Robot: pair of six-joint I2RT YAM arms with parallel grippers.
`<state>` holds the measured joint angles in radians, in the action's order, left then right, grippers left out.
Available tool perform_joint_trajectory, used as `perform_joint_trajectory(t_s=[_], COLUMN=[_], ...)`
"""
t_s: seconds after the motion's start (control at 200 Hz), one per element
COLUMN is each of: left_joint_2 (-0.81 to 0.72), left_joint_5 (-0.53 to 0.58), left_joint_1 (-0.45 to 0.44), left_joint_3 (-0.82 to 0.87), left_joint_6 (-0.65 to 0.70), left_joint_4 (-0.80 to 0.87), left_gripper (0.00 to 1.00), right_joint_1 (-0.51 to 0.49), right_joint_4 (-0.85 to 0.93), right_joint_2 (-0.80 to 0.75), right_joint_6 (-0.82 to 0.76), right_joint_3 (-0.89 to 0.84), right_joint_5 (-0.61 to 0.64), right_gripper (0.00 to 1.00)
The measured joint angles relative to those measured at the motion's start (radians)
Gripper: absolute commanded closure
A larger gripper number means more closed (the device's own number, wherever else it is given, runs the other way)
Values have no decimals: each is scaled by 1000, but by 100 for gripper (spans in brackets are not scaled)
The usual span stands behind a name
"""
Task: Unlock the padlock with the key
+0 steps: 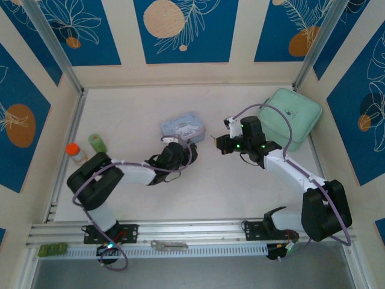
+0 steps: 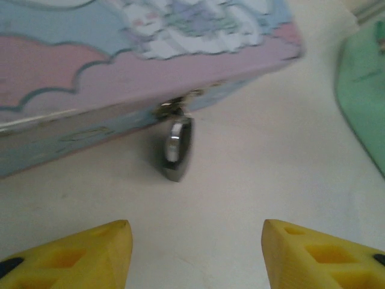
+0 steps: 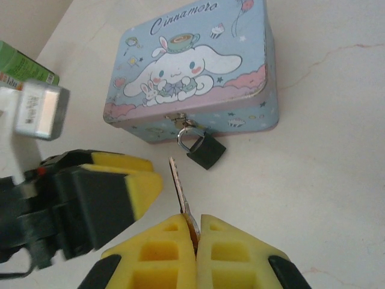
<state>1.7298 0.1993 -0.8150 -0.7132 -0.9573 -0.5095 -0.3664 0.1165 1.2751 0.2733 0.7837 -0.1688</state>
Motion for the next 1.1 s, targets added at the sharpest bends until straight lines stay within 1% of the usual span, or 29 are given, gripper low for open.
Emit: perform_joint_trajectory(t_s=[0.215, 0.335, 0.445, 0.525, 0.695, 0.77, 0.895, 0.935, 1.1], left_joint_2=[130, 192, 242, 275, 318, 327, 333, 333, 332], left_joint_5=[135, 180, 206, 214, 222, 225, 210, 200, 111], left_joint_1=[-25, -31, -32, -32, -32, -32, -29, -26, 2], left_joint_3=[-45, -83, -122, -151, -195, -199, -199, -199, -176], left_joint_6=[-3, -7, -12, -18, -39, -50, -60, -64, -68], left_joint_4=[-92, -159, -202, -225, -238, -240, -244, -250, -296], left_gripper=[46, 48, 53, 56, 68, 81, 93, 100, 100], right_joint_1=[1, 5, 11, 16, 31, 35, 41, 43, 60], right_joint_4=[-22, -36, -42, -42, -45, -45, -48, -50, -76], right_joint_2=[-13, -29, -31, -31, -31, -31, -31, -29, -2], right_joint_6=[16, 19, 23, 22, 23, 23, 23, 24, 46], right_joint_3=[-16, -27, -29, -29, -30, -30, -30, -30, -43], right_joint_5=[-20, -25, -32, -37, -45, -45, -50, -54, -101], right_gripper=[100, 100, 100, 100, 100, 100, 100, 100, 100])
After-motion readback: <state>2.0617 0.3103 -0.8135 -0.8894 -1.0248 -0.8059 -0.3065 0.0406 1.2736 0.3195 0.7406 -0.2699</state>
